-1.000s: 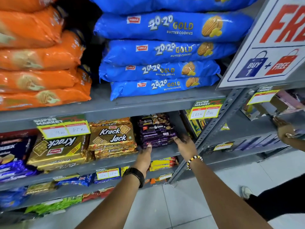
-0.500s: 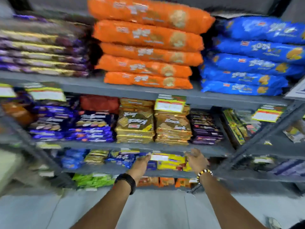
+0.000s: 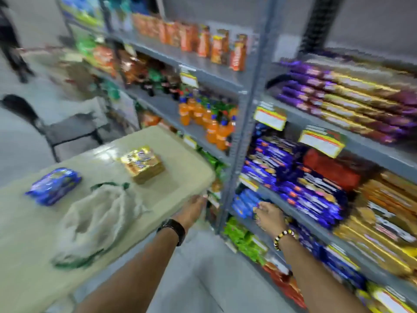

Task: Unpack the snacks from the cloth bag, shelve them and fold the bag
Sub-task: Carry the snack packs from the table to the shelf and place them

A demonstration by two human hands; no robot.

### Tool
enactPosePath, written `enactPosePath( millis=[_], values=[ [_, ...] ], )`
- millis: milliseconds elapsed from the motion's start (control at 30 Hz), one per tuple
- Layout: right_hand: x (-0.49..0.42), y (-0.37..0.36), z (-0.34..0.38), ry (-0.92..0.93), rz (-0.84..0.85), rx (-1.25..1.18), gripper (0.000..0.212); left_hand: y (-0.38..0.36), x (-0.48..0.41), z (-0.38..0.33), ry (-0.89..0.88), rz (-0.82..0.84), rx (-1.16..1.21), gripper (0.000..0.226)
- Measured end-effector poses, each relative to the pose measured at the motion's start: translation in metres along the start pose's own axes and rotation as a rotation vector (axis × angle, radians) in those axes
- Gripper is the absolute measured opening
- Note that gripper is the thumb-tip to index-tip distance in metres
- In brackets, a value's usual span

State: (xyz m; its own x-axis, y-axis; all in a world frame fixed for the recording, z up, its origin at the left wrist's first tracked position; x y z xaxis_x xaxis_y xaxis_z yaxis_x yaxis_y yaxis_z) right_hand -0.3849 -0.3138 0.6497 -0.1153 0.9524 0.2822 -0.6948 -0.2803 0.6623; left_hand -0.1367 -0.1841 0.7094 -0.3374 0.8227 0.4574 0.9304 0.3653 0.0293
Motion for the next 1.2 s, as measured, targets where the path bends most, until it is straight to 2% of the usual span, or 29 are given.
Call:
enactPosePath(
  millis=[100,233,267,333,433,700,833,933,1133,1200],
  values=[
    [-0.029,-0.067,0.063,0.112,0.084,0.034,0.037,0.078,-0.01,0.018,0.073,-0.15,0.06,0.059],
    [-0.059,-0.142,0.132,0.224,0.273,0.054,0.017,0.15,-0.017,0.036,0.139,-0.269,0.15,0.067],
    [-0.069,-0.158,0.146,0.243,0.298,0.058,0.017,0.165,-0.022,0.039,0.146,-0.292,0.17,0.067],
    [-0.094,-0.191,0.173,0.253,0.336,0.058,0.029,0.195,-0.04,0.041,0.148,-0.369,0.188,0.061],
    [-0.125,-0.232,0.206,0.269,0.424,0.09,0.039,0.227,-0.07,0.034,0.161,-0.432,0.198,0.043],
    [-0.195,-0.296,0.267,0.28,0.539,0.167,0.04,0.282,-0.166,-0.013,0.124,-0.545,0.257,0.026],
    [-0.216,-0.326,0.276,0.234,0.578,0.187,0.045,0.313,-0.211,-0.032,0.137,-0.555,0.173,0.03],
    [-0.227,-0.344,0.281,0.177,0.584,0.184,0.047,0.342,-0.246,-0.04,0.144,-0.549,0.046,0.041],
    [-0.238,-0.377,0.27,-0.035,0.492,0.074,0.047,0.388,-0.344,-0.055,0.128,-0.339,-0.235,0.038],
    [-0.231,-0.387,0.266,-0.085,0.481,0.038,0.047,0.399,-0.371,-0.058,0.123,-0.317,-0.275,0.039]
  ],
)
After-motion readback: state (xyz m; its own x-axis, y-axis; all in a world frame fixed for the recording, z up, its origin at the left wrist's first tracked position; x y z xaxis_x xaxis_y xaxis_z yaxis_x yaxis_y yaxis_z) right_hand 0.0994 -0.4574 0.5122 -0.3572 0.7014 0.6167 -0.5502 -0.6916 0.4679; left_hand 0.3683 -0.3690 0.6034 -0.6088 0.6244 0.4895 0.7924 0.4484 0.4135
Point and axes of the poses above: each hand's wrist, its own x-axis away from the middle knuckle, its own y-axis out of the back of the hand, z = x × y, the point moved 5 cm from there along -x, towards the middle knuckle, and after that the axes turned 8 degrees about x, right-handed, at the moved point
